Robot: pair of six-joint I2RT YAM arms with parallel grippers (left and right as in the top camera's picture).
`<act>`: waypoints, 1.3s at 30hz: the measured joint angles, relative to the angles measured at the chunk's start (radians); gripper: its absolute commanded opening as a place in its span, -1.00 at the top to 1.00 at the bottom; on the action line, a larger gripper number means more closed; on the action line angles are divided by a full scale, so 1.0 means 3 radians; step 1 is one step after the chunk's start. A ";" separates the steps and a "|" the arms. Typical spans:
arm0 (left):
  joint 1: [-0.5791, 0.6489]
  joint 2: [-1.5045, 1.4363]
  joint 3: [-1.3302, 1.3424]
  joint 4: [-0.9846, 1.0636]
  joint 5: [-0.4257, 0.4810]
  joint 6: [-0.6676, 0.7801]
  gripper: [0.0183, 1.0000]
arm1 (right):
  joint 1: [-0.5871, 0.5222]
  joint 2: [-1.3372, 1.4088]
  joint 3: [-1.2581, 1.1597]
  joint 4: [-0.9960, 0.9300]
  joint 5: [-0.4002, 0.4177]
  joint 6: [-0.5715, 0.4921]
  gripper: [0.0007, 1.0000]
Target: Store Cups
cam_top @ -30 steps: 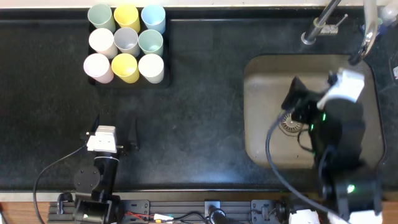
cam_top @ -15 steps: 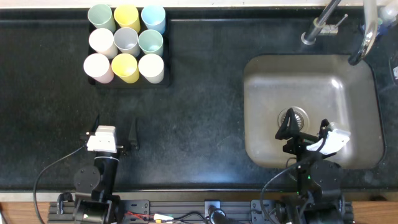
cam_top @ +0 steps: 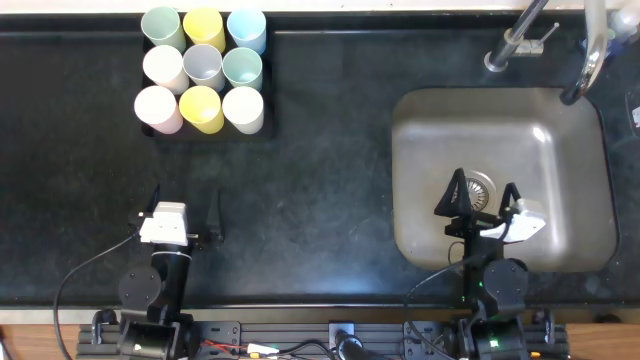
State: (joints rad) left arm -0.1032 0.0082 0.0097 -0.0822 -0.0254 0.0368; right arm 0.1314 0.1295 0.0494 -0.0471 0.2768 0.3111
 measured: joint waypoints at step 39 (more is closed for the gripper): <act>0.0000 0.0000 0.0001 0.0000 0.0000 0.0000 -1.00 | -0.0006 -0.0383 -0.0104 -0.0116 -0.0738 -0.1251 -1.00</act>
State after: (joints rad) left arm -0.1032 0.0082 0.0101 -0.0822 -0.0254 0.0368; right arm 0.1295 0.0147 0.0181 -0.0818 0.0555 -0.0643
